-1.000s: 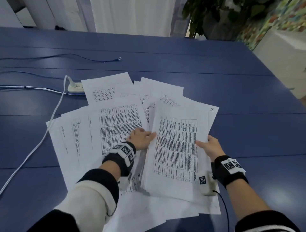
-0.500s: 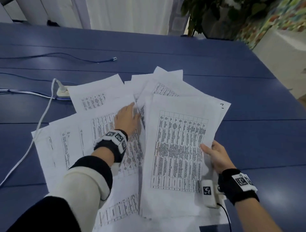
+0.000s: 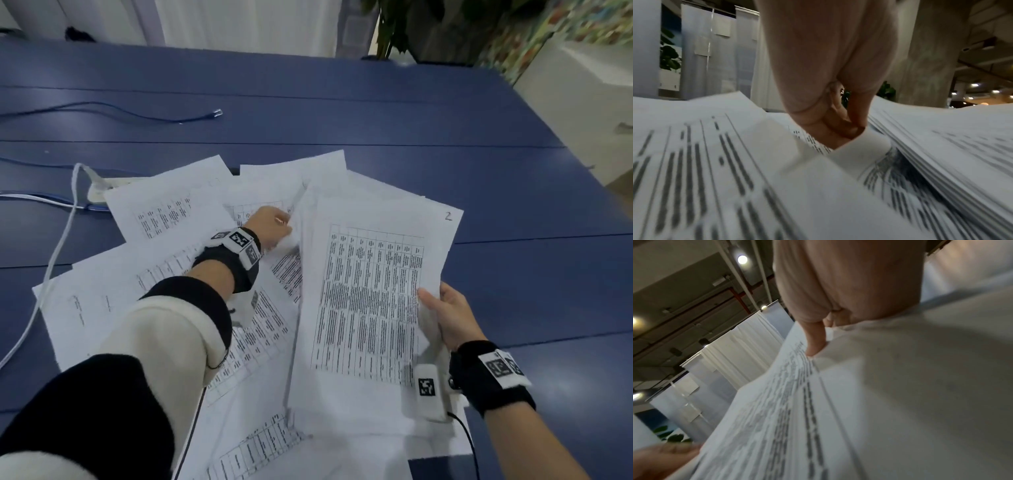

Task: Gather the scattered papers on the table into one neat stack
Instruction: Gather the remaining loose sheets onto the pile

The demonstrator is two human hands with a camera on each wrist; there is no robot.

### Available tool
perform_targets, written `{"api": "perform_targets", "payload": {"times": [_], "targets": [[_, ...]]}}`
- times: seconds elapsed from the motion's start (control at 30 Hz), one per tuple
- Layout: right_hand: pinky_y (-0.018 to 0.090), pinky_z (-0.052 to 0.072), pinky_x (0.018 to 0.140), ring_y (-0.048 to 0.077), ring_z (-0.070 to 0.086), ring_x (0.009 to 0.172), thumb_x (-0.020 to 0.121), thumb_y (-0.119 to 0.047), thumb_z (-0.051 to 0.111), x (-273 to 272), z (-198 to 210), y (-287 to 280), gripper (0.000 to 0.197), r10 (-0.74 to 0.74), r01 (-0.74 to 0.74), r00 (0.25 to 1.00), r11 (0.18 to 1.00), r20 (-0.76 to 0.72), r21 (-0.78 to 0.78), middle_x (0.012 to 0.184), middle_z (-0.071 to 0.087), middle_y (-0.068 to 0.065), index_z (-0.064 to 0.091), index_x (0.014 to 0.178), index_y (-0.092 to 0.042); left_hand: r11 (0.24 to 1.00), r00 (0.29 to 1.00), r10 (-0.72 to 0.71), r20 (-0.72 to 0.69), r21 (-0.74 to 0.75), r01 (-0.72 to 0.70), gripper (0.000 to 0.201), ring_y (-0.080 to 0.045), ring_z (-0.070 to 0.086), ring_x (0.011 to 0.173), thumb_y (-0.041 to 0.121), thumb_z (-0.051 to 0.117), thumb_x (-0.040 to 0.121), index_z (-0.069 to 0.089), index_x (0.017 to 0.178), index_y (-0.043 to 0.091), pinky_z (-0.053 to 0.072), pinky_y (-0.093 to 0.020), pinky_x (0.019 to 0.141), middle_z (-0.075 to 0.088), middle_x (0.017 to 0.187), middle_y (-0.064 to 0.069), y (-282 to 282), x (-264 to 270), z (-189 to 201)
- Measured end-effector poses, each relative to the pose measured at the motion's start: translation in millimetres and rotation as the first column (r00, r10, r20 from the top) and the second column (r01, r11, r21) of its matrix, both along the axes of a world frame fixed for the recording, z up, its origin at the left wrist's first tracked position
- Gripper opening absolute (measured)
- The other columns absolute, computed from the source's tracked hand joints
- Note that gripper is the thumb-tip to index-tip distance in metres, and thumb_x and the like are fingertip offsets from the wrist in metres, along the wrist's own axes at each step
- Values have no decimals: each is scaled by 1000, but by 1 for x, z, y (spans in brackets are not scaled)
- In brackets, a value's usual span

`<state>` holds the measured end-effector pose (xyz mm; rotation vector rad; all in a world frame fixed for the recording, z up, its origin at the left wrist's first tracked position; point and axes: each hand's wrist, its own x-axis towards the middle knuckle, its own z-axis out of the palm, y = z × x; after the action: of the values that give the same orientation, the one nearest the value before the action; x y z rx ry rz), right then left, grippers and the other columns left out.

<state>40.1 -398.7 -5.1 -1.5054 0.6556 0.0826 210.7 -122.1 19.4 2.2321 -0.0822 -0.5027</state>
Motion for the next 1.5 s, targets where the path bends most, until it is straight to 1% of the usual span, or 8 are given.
{"api": "perform_targets", "payload": {"times": [0.2, 0.33, 0.6, 0.8, 1.0, 1.2, 1.33, 1.5], "targets": [[25, 50, 79, 12, 64, 95, 93, -7, 52, 0, -1, -2, 22, -55, 55, 998, 998, -4, 38, 103, 67, 0, 61, 112, -9, 994, 988, -61, -145, 84, 74, 20, -6, 45, 67, 17, 37, 98, 54, 98, 5, 35, -13, 58, 50, 80, 1, -16, -34, -7], [30, 49, 85, 18, 63, 101, 92, -9, 53, -2, -3, -10, 25, -140, 140, 990, 989, -6, 43, 114, 66, 8, 60, 116, -8, 998, 990, -69, -120, 7, 70, 41, -28, 49, 119, 16, 46, 95, 43, 134, 3, 39, -32, 94, 48, 137, -11, -32, -40, -2], [39, 44, 96, 29, 58, 112, 92, -11, 55, -5, -13, -12, 36, -114, 115, 987, 993, -115, 6, 128, 58, 15, 53, 126, 0, 995, 956, 62, -285, -52, -80, 39, -34, 47, 124, 14, 29, 100, 40, 132, -6, 38, -36, 102, 46, 136, -21, -69, -68, -17], [46, 42, 103, 29, 57, 114, 89, 0, 56, -7, -9, -10, 36, -86, 77, 995, 982, -50, -172, 125, 59, 13, 53, 125, -4, 989, 928, -39, -372, -144, -16, 69, -32, 47, 126, 50, 16, 97, 44, 134, -1, 34, -44, 110, 48, 137, -19, -61, -87, -21], [31, 43, 92, 8, 60, 91, 90, 0, 55, -21, 15, -11, 35, -128, 165, 979, 956, 161, -243, 112, 61, 4, 54, 124, -7, 930, 976, 79, 205, 338, -146, 53, -31, 34, 130, 22, 49, 91, 30, 141, 18, 27, -45, 109, 36, 140, -15, -15, -108, -20], [30, 42, 96, 3, 60, 97, 88, -4, 59, -35, 41, -7, 38, -142, 193, 952, 966, 270, -171, 108, 64, -4, 54, 126, -9, 831, 987, -97, -132, 535, 153, 89, -43, -17, 140, 67, 48, 79, -10, 143, 46, -1, -66, 108, -26, 153, -8, 20, -169, -37], [20, 46, 85, 2, 61, 96, 90, -6, 57, -33, 77, 3, 31, -19, 103, 939, 968, 343, -228, 106, 66, -6, 58, 119, -15, 823, 957, -285, -62, 496, 277, 90, -44, -14, 140, 43, 57, 84, -13, 140, 51, 3, -73, 105, -28, 153, 4, -6, -172, -29], [22, 46, 88, 3, 62, 100, 91, -13, 58, -40, 111, 0, 22, -17, 151, 905, 947, 425, -283, 107, 66, -11, 60, 109, -24, 771, 918, -353, -180, 500, 394, 85, -42, -19, 140, 51, 55, 77, 0, 141, 53, -1, -77, 100, -15, 156, 13, -7, -169, -28]]}}
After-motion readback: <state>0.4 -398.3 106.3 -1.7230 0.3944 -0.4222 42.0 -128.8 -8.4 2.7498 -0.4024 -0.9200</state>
